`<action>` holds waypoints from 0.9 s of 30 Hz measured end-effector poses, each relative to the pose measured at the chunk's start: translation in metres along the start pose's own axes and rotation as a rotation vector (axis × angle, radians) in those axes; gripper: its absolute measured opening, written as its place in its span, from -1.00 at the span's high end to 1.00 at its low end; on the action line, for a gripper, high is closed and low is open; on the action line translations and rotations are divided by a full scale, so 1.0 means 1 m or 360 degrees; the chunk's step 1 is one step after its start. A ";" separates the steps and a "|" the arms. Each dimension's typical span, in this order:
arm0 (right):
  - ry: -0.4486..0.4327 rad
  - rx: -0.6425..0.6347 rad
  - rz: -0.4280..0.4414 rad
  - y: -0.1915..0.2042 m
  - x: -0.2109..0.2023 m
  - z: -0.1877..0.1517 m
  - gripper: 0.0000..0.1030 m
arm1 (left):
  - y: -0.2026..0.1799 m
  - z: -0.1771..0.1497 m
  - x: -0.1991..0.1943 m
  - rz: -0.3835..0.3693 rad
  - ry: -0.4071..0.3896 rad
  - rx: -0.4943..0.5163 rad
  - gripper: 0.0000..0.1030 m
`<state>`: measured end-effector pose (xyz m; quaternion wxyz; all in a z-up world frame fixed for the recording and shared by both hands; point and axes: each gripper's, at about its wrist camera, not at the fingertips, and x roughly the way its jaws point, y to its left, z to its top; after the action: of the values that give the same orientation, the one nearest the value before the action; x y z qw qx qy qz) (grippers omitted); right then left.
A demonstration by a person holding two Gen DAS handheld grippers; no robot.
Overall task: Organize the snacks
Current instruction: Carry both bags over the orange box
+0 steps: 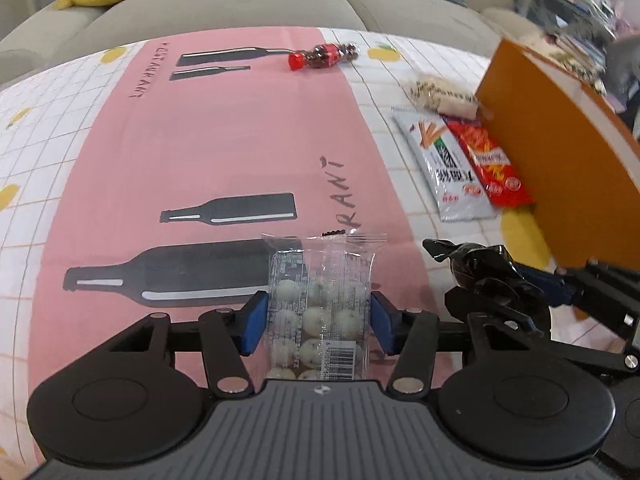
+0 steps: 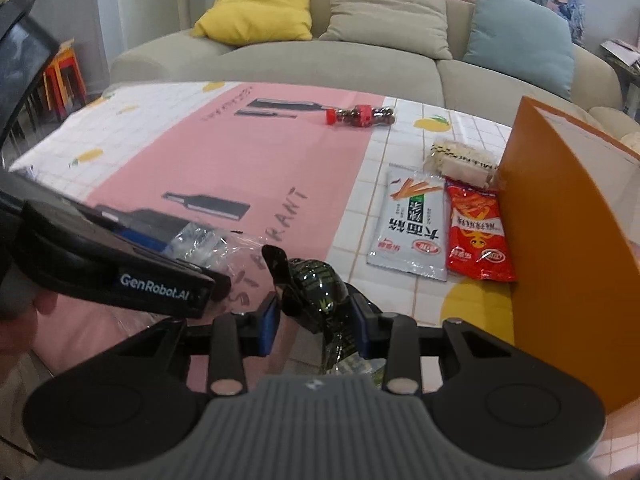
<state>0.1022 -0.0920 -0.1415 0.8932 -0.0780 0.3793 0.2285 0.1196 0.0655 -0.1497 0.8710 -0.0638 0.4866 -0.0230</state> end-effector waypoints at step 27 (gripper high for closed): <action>-0.0373 0.0474 -0.0018 -0.111 -0.141 0.049 0.31 | -0.087 0.063 -0.103 -0.0263 -0.0332 0.0078 -0.15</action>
<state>0.0994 -0.2244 -0.0102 0.9342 0.0801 0.3019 0.1722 0.1205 -0.0048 -0.0184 0.9133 -0.0844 0.3856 -0.0999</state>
